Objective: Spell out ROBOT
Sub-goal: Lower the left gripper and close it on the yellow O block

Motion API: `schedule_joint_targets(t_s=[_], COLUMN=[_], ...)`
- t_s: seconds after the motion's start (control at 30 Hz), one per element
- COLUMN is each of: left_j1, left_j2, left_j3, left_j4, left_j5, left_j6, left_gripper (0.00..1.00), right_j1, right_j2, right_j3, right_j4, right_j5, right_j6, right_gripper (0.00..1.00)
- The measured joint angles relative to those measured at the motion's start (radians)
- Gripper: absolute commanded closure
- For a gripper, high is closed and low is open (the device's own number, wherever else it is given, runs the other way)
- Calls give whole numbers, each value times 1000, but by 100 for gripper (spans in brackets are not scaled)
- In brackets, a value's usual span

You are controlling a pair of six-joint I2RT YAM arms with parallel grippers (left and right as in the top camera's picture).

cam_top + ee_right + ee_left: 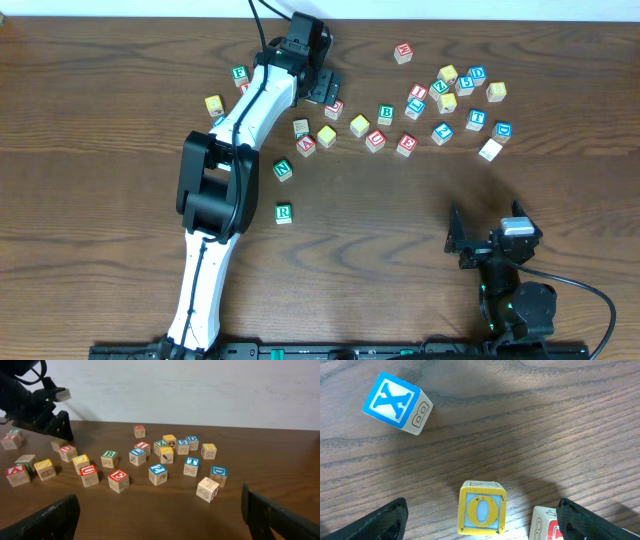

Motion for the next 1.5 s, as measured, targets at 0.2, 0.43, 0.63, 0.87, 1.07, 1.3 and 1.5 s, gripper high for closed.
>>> schedule_joint_targets(t_s=[0.2,0.43,0.63,0.87,1.07,1.3,1.5], left_j1=[0,0,0,0,0,1,6], left_j2=[0,1,8,11,11,13,32], left_j3=[0,0,0,0,-1,-1,-1], left_j4=[0,0,3,4,13,27,29], left_j5=[0,0,0,-15,-26,-26,-26], left_j6=[0,0,0,0,0,0,0], left_gripper=[7,7,7,7,7,7,7], right_j1=[0,0,0,0,0,0,0], right_j2=[0,0,0,0,0,0,0], right_j3=[0,0,0,0,0,0,0], right_j4=[0,0,0,0,0,0,0], right_j5=[0,0,0,0,0,0,0], right_j6=[0,0,0,0,0,0,0], right_gripper=[1,1,1,1,1,1,1])
